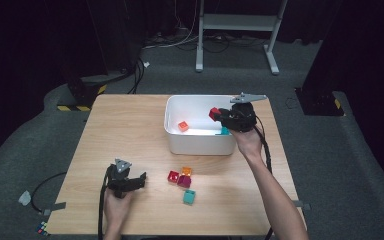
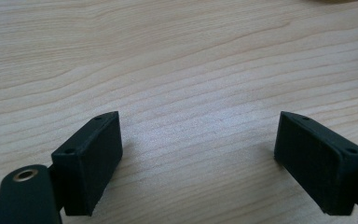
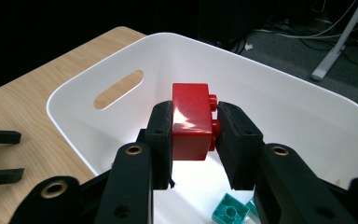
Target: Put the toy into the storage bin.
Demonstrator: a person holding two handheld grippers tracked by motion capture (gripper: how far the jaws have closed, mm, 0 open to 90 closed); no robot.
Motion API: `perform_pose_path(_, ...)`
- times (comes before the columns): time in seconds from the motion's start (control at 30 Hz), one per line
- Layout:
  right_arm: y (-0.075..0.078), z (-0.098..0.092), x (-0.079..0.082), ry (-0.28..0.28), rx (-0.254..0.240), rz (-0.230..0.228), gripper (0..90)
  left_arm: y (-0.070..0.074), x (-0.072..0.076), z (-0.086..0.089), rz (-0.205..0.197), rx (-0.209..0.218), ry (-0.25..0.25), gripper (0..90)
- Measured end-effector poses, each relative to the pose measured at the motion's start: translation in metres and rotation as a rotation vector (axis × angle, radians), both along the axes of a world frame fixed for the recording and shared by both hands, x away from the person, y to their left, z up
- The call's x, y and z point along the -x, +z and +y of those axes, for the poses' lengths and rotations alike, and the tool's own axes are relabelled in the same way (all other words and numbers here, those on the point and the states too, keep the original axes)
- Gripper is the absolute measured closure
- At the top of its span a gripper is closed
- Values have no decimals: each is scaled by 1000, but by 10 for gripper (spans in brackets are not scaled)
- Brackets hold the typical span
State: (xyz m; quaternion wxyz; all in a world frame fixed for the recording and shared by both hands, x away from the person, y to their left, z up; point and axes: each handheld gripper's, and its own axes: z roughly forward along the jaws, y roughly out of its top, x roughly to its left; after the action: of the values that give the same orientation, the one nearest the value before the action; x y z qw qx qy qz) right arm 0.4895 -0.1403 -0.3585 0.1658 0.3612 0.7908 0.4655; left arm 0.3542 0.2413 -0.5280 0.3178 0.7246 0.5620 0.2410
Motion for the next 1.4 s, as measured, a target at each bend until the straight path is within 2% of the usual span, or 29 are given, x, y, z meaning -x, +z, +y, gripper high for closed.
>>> perform_pose_path(0.1, -1, 2, -4, -5, 13, 8, 669, 0, 0, 0, 0, 0, 0, 152)
perform_pose_path(0.57, -10, 0, -14, -31, 15, 36, 664, 0, 0, 0, 0, -1, -1, 152)
perform_pose_path(0.8, -10, -1, -14, -31, -3, 29, 598, 0, 0, 0, 1, -2, -1, 152)
perform_pose_path(1.0, -9, -3, -7, -13, -32, 14, 556, 0, 0, 0, 1, -2, -2, 152)
perform_pose_path(1.4, -9, -13, 22, 9, -73, -36, 481, 0, 0, 0, 1, -2, -1, 151)
